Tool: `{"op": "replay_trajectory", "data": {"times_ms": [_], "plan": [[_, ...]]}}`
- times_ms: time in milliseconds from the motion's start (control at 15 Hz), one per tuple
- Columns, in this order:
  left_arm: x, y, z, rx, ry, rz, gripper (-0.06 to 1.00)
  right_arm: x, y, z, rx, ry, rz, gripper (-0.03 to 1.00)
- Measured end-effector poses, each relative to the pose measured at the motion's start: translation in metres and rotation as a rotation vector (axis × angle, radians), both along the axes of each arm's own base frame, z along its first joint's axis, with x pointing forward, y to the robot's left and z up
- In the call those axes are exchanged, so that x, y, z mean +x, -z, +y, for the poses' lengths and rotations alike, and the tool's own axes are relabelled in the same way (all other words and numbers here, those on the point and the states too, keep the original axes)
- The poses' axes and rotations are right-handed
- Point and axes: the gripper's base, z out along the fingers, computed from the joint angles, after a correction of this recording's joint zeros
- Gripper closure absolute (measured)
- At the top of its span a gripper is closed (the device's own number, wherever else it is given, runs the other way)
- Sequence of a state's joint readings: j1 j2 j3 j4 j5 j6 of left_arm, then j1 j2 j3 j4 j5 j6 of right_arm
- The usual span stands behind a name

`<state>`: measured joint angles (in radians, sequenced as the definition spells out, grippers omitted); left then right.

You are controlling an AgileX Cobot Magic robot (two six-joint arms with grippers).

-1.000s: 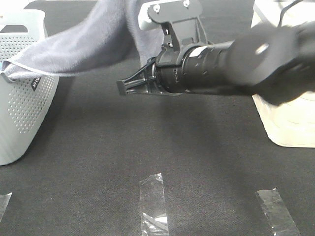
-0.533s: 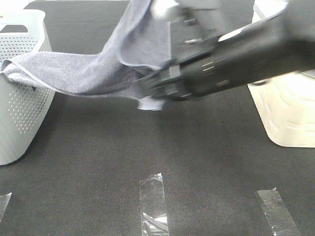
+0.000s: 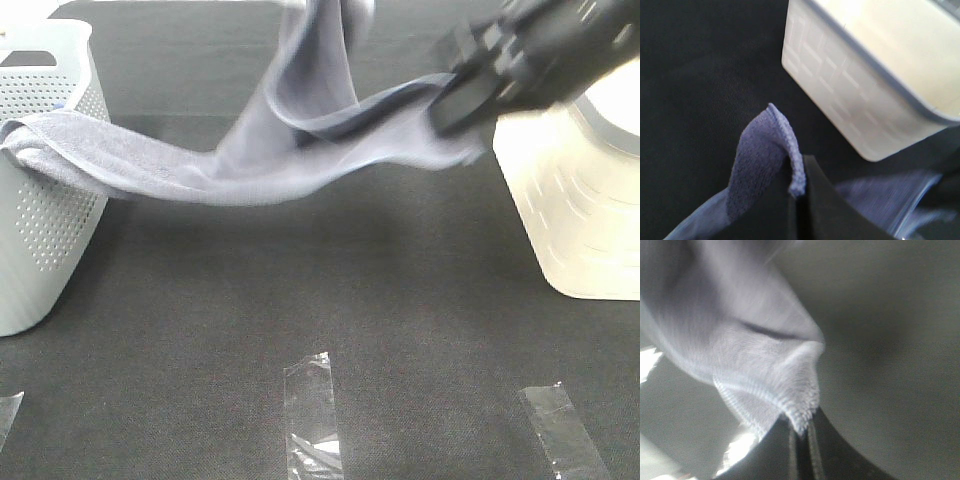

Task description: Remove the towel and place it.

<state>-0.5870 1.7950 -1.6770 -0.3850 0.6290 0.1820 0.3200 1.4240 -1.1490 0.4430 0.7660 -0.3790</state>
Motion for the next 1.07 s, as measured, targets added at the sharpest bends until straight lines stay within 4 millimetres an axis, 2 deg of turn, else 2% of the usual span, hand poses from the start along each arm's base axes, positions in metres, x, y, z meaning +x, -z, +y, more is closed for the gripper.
{"op": "replay_trajectory", "data": {"times_ms": [67,133,267,467,733,800,1067], "plan": [[0.004,0.009,-0.002,0.023,0.002,0.011,0.94,0.006,-0.011,-0.01,-0.056,0.052,-0.025,0.97],[0.004,0.009,-0.002,0.023,0.002,0.011,0.94,0.006,-0.011,-0.01,-0.056,0.052,-0.025,0.97],[0.01,0.014,-0.004,0.016,-0.016,-0.017,0.94,0.016,-0.033,-0.027,-0.136,0.151,-0.088,0.97],[0.026,0.002,-0.006,-0.097,-0.104,-0.196,0.94,0.028,-0.059,-0.037,-0.218,0.232,-0.187,0.97],[0.041,-0.015,-0.004,-0.218,-0.205,-0.444,0.94,0.056,-0.086,-0.035,-0.2,0.279,-0.388,0.97],[0.046,-0.025,0.001,-0.231,-0.235,-0.574,0.94,0.066,-0.101,-0.033,-0.164,0.291,-0.521,0.97],[0.061,-0.049,0.034,-0.306,-0.381,-0.827,0.94,0.076,-0.138,-0.028,-0.032,0.313,-0.864,0.97]]}}
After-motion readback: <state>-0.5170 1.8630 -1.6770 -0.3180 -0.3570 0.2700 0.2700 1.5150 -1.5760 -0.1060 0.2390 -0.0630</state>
